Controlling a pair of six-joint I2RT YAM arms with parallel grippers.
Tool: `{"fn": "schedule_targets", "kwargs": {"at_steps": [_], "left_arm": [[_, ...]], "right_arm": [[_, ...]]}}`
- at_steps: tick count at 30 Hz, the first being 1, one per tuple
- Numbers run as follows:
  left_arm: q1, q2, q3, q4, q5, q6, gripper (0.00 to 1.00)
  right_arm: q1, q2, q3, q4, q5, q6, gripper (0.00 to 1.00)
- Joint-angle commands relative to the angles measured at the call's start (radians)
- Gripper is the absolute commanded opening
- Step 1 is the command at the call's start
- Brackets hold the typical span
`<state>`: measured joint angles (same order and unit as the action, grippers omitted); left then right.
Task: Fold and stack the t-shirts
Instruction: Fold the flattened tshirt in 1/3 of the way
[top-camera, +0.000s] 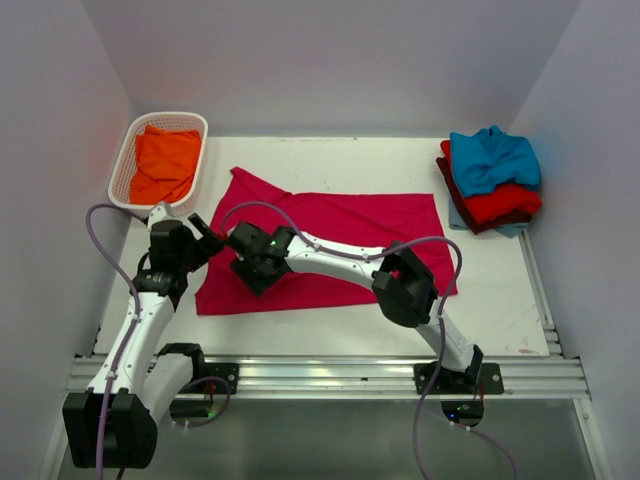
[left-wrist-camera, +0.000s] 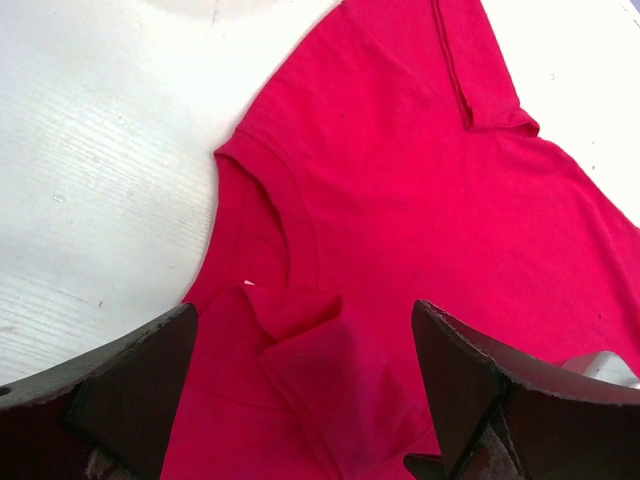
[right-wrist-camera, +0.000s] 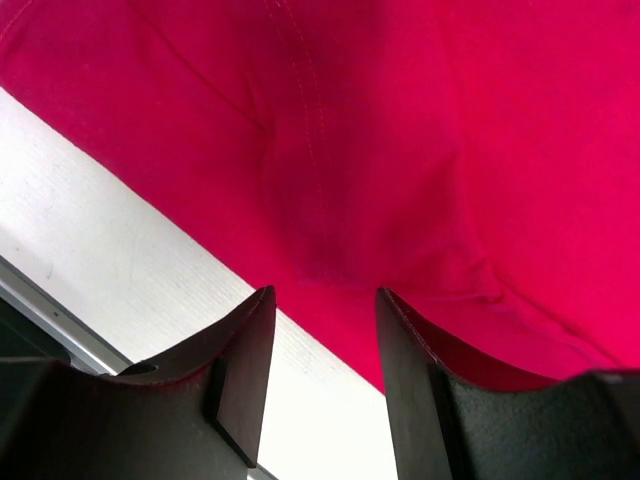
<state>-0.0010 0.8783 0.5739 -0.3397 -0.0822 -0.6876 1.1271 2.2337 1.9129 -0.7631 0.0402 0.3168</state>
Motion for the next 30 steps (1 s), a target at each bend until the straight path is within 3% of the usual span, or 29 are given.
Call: {"fn": "schedule_targets", "kwargs": {"at_steps": [1,6,13,20,30], "left_arm": [[-0.001,-0.021,0.038,0.022,0.006,-0.009,0.92],[-0.001,-0.027,0.057,0.018,-0.042,-0.027,0.92],[0.033,-0.021,0.050,-0.005,-0.240,-0.147,0.92],[0.078,-0.002,0.035,-0.039,-0.335,-0.269,0.92],[0.134,0.017,0.026,-0.005,-0.243,-0.262,0.92]], "right_arm": [[0.023,0.018,0.021,-0.036,-0.005,-0.007,0.48],[0.026,0.050,0.020,-0.025,-0.022,0.002,0.46],[0.031,0.073,0.012,-0.004,-0.037,0.019,0.44],[0.033,0.078,-0.009,0.005,-0.037,0.025,0.41],[0.034,0.040,-0.072,0.031,-0.036,0.025,0.33]]}}
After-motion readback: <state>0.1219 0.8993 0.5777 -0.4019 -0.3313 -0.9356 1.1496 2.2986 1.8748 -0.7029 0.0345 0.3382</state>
